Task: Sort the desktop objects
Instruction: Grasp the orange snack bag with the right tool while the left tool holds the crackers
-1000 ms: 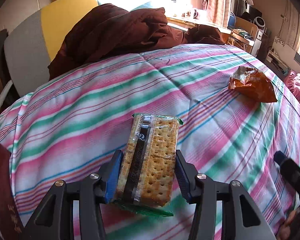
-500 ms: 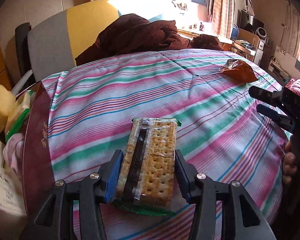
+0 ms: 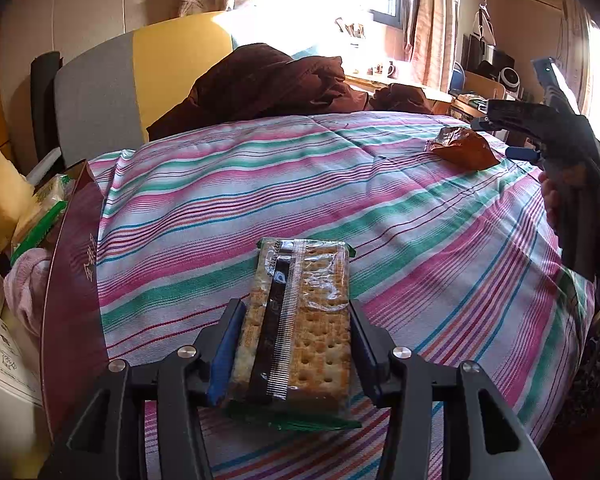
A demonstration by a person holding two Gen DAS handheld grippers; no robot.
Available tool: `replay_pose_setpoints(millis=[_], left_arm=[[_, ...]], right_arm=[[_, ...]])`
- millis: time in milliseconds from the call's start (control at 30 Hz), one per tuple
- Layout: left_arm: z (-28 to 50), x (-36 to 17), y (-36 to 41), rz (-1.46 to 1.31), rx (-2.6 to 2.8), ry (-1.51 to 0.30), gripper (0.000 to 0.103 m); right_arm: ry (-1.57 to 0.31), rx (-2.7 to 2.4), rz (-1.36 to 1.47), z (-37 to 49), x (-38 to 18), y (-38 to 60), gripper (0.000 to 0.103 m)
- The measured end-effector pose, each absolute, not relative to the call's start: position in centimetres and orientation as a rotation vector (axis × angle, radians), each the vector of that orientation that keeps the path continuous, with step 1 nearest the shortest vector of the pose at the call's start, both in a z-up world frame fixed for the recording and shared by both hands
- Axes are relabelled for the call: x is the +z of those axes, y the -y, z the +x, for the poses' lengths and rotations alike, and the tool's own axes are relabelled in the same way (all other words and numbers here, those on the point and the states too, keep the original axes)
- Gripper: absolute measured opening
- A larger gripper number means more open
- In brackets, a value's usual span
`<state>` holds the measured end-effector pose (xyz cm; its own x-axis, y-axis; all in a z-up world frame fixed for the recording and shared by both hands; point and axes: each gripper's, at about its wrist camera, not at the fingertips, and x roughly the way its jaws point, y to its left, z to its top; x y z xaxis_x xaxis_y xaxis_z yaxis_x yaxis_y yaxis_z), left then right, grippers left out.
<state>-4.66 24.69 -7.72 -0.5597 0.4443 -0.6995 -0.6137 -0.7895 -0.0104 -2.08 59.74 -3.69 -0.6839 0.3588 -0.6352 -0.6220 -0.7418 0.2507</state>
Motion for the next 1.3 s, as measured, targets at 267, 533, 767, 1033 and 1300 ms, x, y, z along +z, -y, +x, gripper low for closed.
replay_pose_setpoints(millis=[267,533,767,1033,1300], left_arm=[[-4.7,-7.9,-24.7,-0.949,2.306,-0.305,0.057],[-4.7,-8.0,-24.8,-0.953,2.280,-0.294,0.065],[-4.7,-8.0,-24.9,-0.955,2.279,-0.293,0.065],[-4.6,-8.0,-25.1,-0.954,2.284,-0.302,0.066],[-4.5,-8.0,-25.1,-0.953,2.286,-0.295,0.066]], right_arm=[[-0.506,2.233,-0.839,-6.8,-5.2,-62.3,0.082],[-0.425,2.253,-0.910,-8.2,-6.2,-62.6,0.072],[-0.422,2.325,-0.952,-7.7,-6.2,-61.0,0.071],[-0.414,2.432,-1.007,-5.6,-6.2,-57.0,0.071],[-0.391,2.526,-1.043,-2.6,-6.2,-52.1,0.071]])
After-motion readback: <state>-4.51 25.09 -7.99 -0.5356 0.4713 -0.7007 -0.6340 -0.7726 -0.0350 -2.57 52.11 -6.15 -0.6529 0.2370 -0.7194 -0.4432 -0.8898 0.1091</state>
